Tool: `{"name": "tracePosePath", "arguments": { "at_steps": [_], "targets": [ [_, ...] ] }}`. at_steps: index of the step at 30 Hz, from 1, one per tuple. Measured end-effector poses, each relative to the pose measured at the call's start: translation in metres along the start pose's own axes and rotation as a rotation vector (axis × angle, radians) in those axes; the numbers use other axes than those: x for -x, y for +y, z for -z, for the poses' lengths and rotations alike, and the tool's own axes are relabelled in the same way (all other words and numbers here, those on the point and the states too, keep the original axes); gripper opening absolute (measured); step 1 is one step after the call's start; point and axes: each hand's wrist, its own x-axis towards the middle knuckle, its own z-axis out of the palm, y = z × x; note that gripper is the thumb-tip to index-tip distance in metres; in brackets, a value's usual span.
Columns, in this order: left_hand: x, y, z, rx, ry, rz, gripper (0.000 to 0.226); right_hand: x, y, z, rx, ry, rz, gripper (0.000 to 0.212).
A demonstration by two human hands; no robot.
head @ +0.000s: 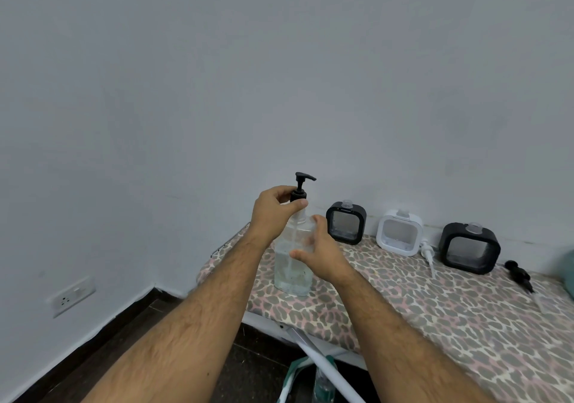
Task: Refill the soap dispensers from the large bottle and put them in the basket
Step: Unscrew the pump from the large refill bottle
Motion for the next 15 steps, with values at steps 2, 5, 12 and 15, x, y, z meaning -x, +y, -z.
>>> {"name": "tracePosePath", "arguments": {
  "at_steps": [2, 5, 12, 15],
  "targets": [
    [-0.004, 0.006, 0.0, 0.021, 0.024, -0.018, 0.023, 0.001, 0.001, -0.001, -0.003, -0.002, 0.0, 0.09],
    [-0.01, 0.02, 0.005, 0.071, 0.045, -0.034, 0.027, 0.002, 0.002, -0.001, 0.005, 0.007, 0.015, 0.088],
    [-0.019, 0.052, 0.017, 0.171, 0.055, -0.082, 0.017, -0.001, 0.003, -0.001, -0.003, 0.007, 0.012, 0.086],
    [-0.022, 0.064, 0.023, 0.252, 0.073, -0.106, 0.017, -0.002, 0.005, -0.002, -0.004, 0.008, 0.019, 0.085]
  ]
}}
